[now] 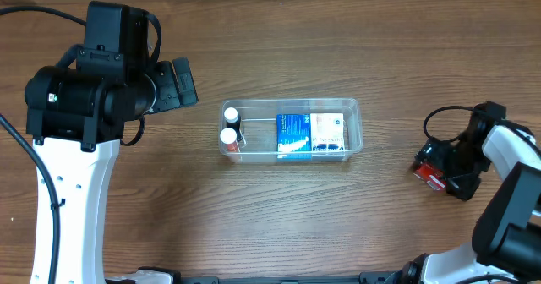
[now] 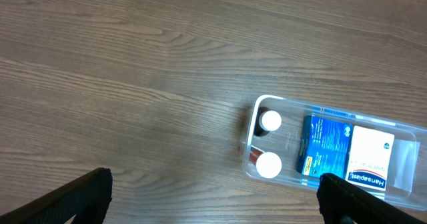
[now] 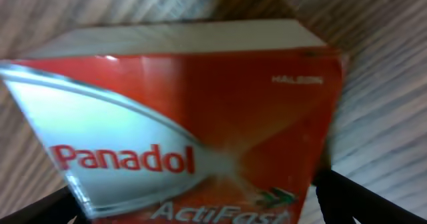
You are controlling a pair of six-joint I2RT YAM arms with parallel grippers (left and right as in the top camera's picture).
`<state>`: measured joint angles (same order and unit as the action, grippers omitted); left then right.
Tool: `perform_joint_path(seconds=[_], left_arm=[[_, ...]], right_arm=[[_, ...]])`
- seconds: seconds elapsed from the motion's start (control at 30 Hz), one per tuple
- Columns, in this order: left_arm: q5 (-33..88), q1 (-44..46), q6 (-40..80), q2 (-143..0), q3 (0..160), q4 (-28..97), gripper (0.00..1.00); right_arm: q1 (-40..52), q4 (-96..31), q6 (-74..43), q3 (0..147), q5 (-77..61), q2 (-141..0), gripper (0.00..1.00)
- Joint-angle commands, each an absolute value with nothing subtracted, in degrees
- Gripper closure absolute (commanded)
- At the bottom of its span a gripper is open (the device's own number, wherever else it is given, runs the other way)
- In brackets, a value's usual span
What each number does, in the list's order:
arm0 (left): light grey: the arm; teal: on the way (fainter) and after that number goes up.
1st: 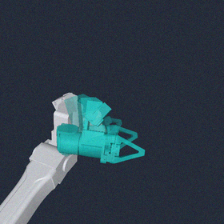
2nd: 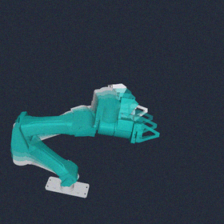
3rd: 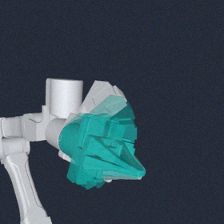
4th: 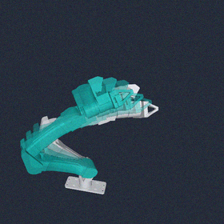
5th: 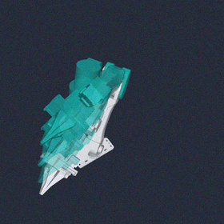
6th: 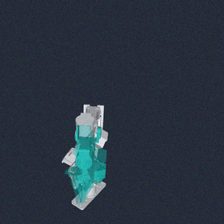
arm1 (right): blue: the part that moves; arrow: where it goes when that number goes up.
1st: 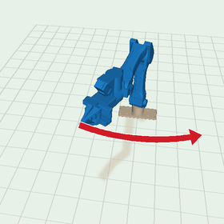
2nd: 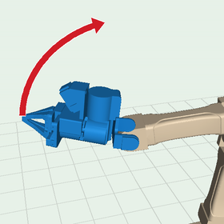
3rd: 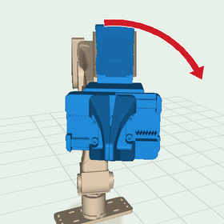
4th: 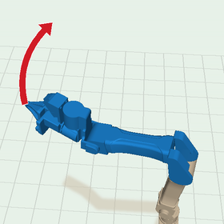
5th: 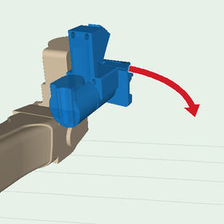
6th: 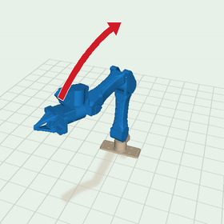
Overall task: Pack container
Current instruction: 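Grasp the red Panadol box with the right gripper, then lower the Panadol box into the container's right end and release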
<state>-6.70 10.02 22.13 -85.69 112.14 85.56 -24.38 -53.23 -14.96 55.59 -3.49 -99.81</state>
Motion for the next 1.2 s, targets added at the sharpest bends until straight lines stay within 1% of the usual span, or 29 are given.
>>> perform_joint_path(seconds=[0.0,0.07,0.1,0.17,0.3,0.4,0.5,0.6,0.77,0.87,0.97,1.17], left_arm=[[-6.59,9.76,21.63,-86.15,112.22,85.49,0.00],[-6.57,9.76,21.63,-86.15,112.22,85.49,0.00],[-6.57,9.76,21.65,-86.15,112.22,85.49,0.00],[-6.57,9.76,21.65,-86.15,112.22,85.49,0.00],[-6.57,9.76,21.63,-86.15,112.22,85.52,0.00],[-6.57,9.76,21.65,-86.15,112.22,85.52,0.00],[-6.59,9.76,21.65,-86.15,112.22,85.49,0.00],[-6.57,9.76,21.65,-86.15,112.22,85.49,0.00],[-6.59,9.76,21.67,-86.15,112.22,85.47,0.00],[-6.57,9.76,21.67,-86.15,112.22,85.47,0.00],[-6.57,9.76,21.67,-86.15,112.22,85.49,0.00],[-6.55,9.76,21.67,-86.15,112.22,85.49,0.00]], right_arm=[[-24.34,-53.15,-14.98,55.59,-4.05,-100.09,0.09],[-24.34,-53.39,-14.98,55.92,-4.05,-100.09,0.21],[-24.34,-53.71,-14.98,56.27,-4.05,-100.09,0.29],[-24.34,-55.46,-14.98,57.76,-4.05,-100.09,0.35],[-24.10,-63.05,-14.96,65.14,-4.03,-99.59,0.35],[-21.30,-68.55,-14.94,72.29,-4.08,-96.71,0.35],[-14.20,-71.66,-14.90,79.57,-4.21,-91.94,0.35],[-4.34,-71.72,-14.90,83.68,-4.19,-88.20,0.35],[12.19,-68.71,-14.98,83.57,-4.12,-87.13,0.34],[18.22,-66.50,-15.20,82.11,-4.12,-88.12,0.34],[21.17,-64.66,-15.20,80.20,-4.14,-90.50,0.34],[21.43,-63.42,-15.18,79.37,-4.14,-97.25,0.34]])
